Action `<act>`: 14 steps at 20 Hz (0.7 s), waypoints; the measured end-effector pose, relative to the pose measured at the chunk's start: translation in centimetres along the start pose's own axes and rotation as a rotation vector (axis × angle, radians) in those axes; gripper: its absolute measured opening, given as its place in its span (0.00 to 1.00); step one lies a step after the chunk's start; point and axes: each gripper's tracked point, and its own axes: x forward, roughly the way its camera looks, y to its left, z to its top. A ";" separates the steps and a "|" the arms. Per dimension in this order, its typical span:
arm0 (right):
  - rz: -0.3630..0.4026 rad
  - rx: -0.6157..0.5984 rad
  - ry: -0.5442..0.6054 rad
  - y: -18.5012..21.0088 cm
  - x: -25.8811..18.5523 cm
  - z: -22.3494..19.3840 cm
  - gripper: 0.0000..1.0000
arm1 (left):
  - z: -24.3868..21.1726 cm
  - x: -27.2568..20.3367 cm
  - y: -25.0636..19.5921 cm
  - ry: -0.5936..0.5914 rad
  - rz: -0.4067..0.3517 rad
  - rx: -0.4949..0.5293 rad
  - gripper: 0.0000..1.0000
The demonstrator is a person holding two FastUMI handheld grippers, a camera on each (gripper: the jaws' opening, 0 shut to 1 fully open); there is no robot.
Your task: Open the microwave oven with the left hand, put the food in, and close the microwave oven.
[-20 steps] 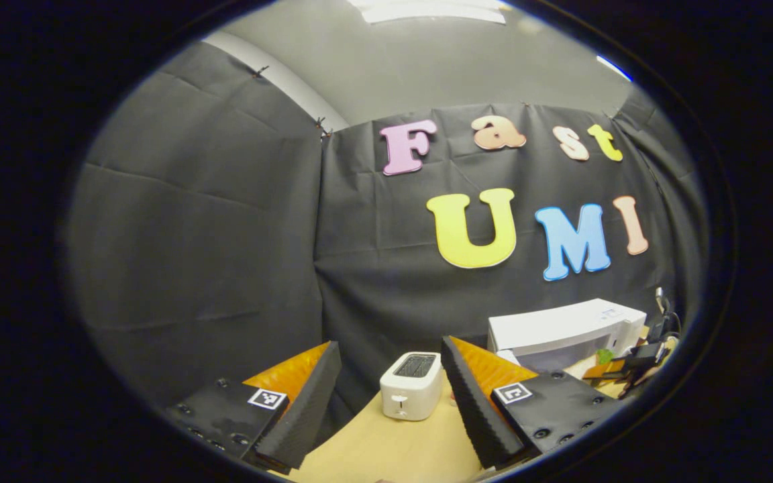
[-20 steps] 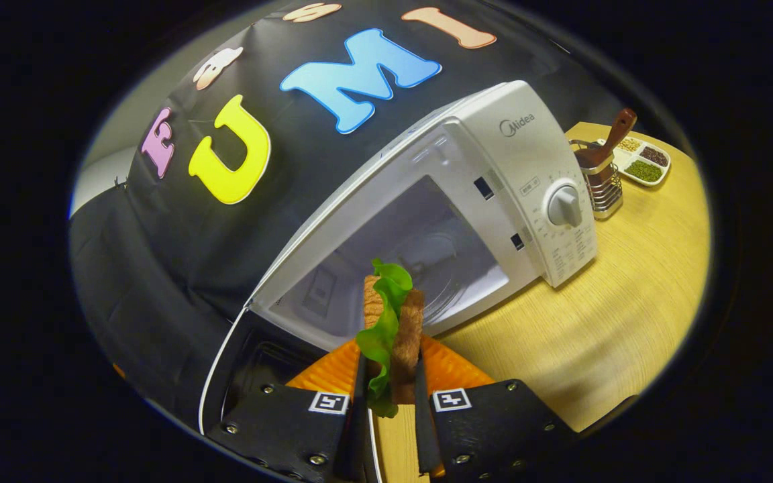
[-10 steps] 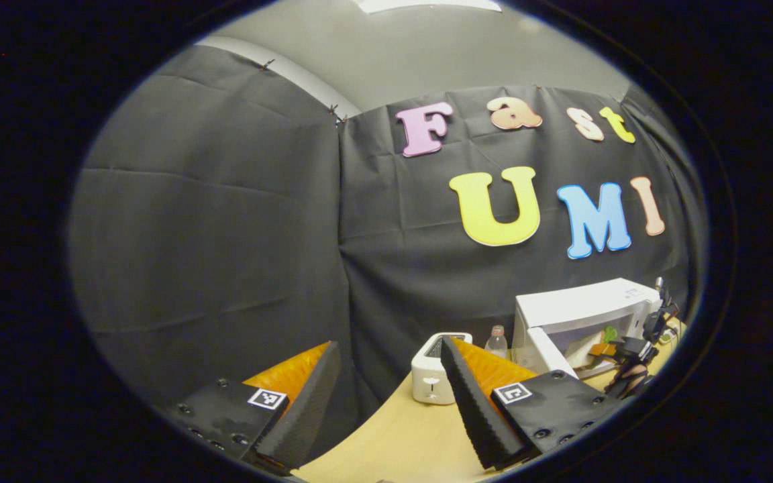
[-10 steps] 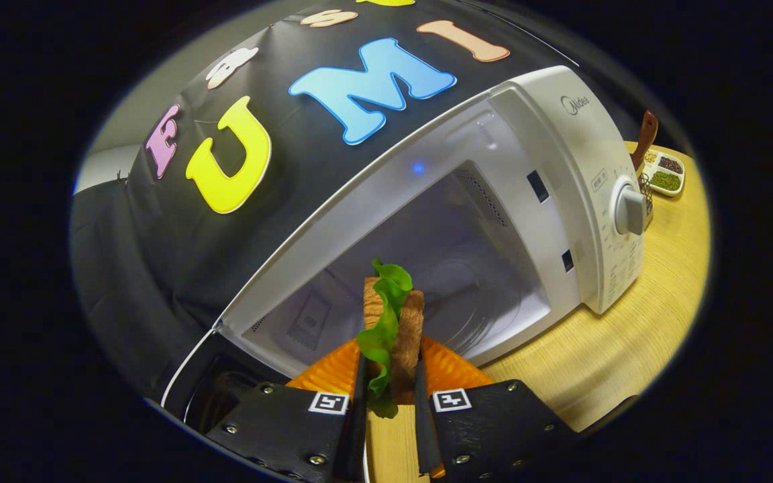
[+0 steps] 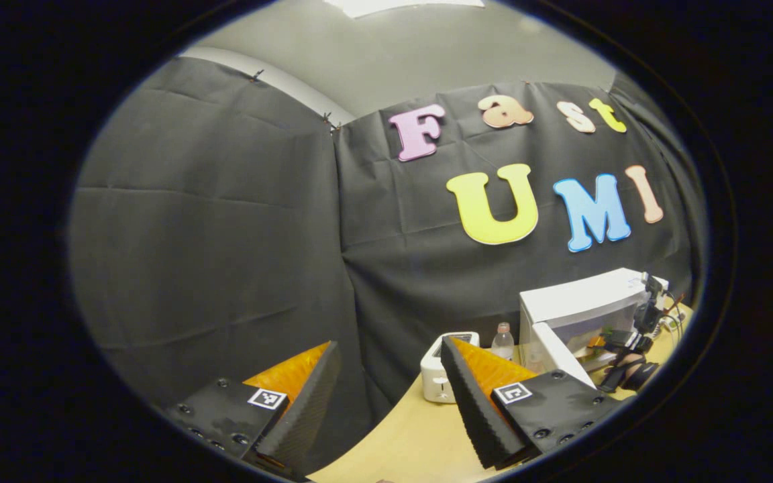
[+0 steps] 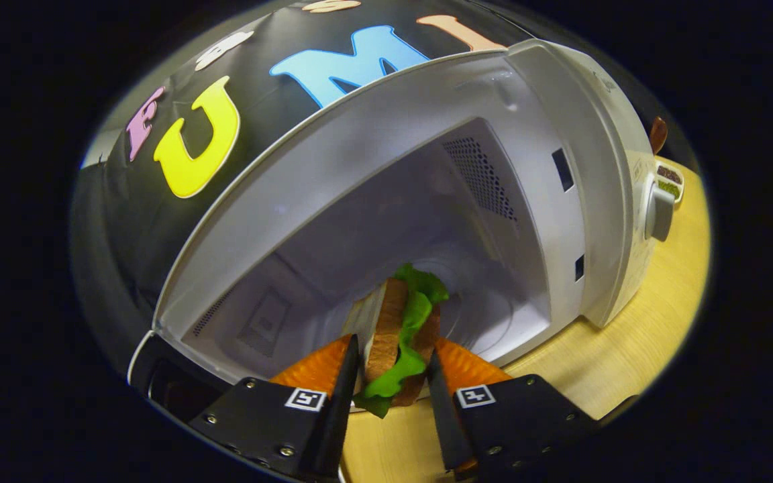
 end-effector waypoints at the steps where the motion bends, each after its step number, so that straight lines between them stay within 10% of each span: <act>1: -0.015 -0.025 0.009 -0.3 0.0 -0.1 0.59 | 0.0 -0.1 0.0 -0.004 0.001 0.003 0.93; 8: -0.119 -0.287 -0.048 -2.2 -2.1 1.3 0.99 | -0.8 -0.7 0.3 -0.014 0.012 -0.012 0.97; 14: -0.027 -0.435 -0.144 -0.5 -8.6 5.2 0.98 | -2.4 -1.9 -0.8 -0.017 0.014 -0.037 0.96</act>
